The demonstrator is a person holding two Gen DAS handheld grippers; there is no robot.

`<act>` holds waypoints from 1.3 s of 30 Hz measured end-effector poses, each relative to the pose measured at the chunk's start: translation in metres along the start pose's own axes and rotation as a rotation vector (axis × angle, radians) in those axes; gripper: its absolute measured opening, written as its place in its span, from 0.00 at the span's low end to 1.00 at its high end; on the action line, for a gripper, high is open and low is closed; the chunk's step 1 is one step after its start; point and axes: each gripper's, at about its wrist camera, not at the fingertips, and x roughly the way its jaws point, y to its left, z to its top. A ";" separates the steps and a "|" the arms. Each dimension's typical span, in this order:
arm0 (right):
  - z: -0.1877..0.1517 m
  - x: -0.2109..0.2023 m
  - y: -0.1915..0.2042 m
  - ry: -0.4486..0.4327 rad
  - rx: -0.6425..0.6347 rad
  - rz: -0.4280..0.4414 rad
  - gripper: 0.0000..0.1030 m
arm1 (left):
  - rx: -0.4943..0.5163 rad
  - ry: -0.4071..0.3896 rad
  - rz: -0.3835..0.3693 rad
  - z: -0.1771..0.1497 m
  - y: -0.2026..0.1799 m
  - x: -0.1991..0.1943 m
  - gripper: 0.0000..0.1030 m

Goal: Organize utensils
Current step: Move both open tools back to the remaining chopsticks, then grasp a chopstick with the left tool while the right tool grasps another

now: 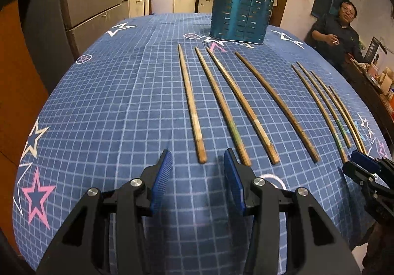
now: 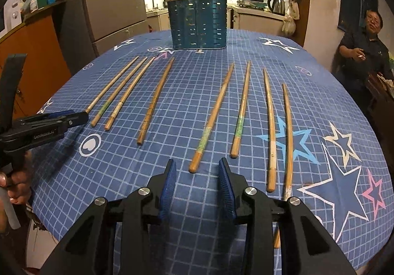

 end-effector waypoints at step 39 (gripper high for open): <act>0.010 -0.093 -0.007 -0.360 -0.049 -0.007 0.08 | -0.072 -0.200 0.032 0.002 0.011 -0.083 0.05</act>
